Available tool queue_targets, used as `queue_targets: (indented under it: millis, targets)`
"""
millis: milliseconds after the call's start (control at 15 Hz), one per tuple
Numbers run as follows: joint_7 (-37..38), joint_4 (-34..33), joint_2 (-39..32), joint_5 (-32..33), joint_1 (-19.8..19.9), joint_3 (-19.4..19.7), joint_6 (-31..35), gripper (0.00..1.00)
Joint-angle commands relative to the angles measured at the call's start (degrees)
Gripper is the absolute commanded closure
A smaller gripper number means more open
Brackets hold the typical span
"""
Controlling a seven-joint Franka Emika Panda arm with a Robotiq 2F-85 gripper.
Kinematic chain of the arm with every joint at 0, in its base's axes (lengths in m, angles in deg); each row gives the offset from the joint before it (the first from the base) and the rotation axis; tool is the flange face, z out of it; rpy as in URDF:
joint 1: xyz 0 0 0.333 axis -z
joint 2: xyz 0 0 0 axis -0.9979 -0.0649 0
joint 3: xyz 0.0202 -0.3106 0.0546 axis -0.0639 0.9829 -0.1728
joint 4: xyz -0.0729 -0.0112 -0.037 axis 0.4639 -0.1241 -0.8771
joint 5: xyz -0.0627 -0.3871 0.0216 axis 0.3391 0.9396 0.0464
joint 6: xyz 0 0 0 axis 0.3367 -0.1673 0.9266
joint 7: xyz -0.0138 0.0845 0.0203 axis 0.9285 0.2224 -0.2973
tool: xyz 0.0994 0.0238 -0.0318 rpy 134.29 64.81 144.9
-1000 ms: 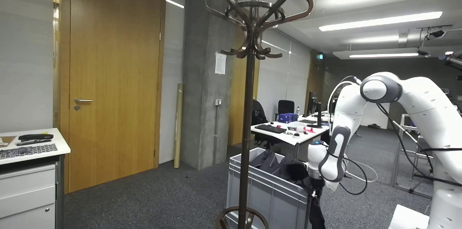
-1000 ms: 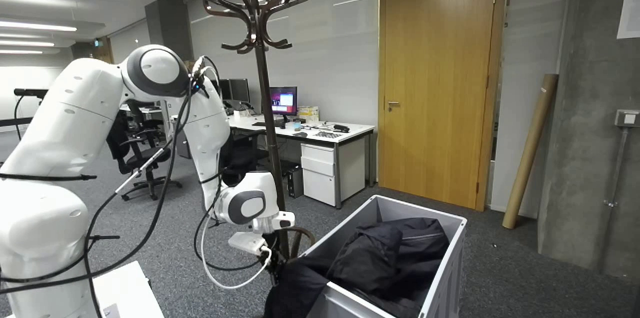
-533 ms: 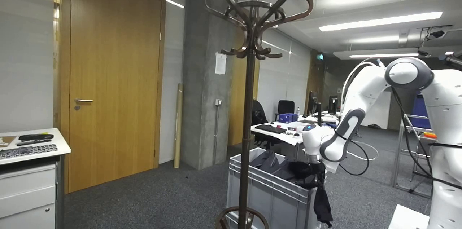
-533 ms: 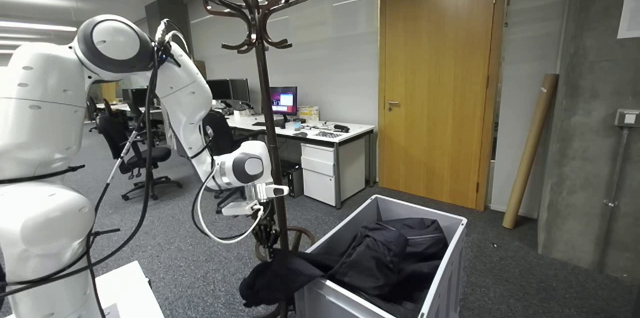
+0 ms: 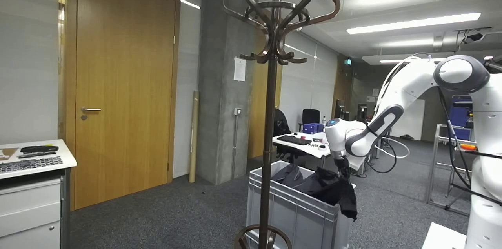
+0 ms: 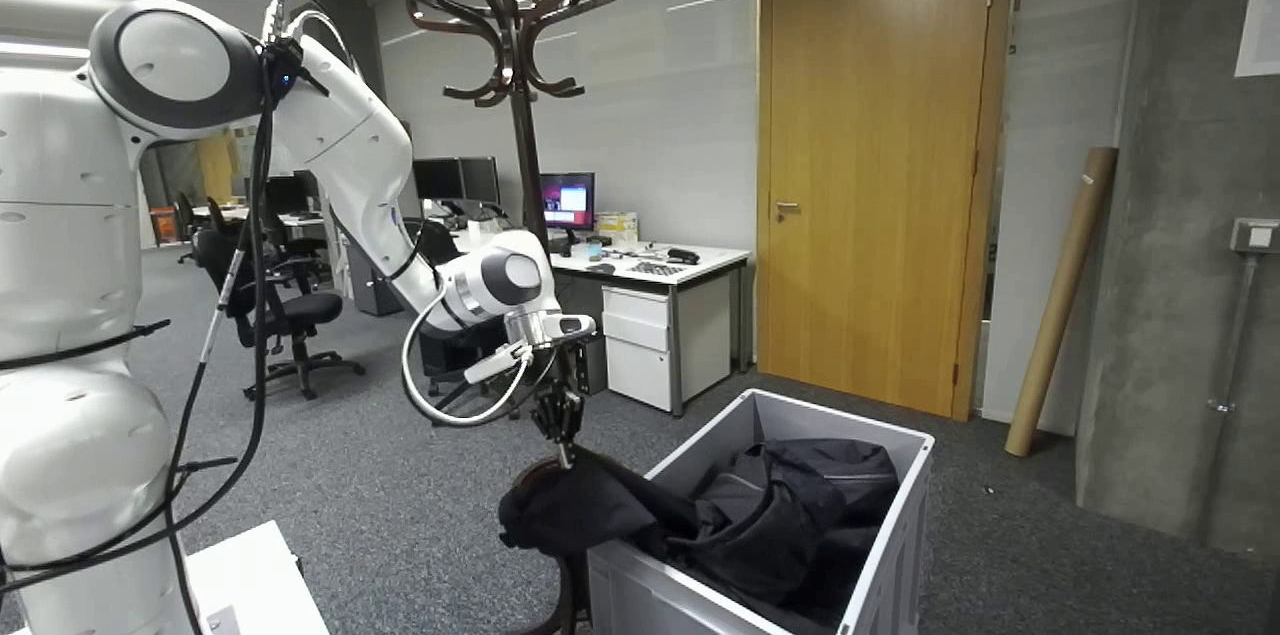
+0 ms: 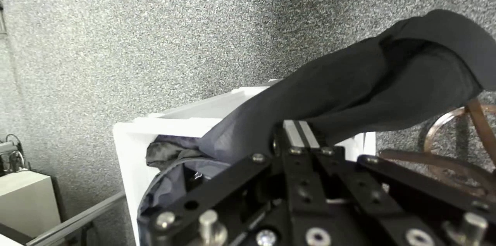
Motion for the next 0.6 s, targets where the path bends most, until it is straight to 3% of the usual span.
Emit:
queue_targets:
  millis: [0, 533]
  targets:
    - [6.3, -4.9, -0.4, 2.2, 4.0, -3.0, -4.1, 1.0]
    - [13.5, -17.3, -7.7, 0.4, 5.9, -3.7, -6.4, 1.0]
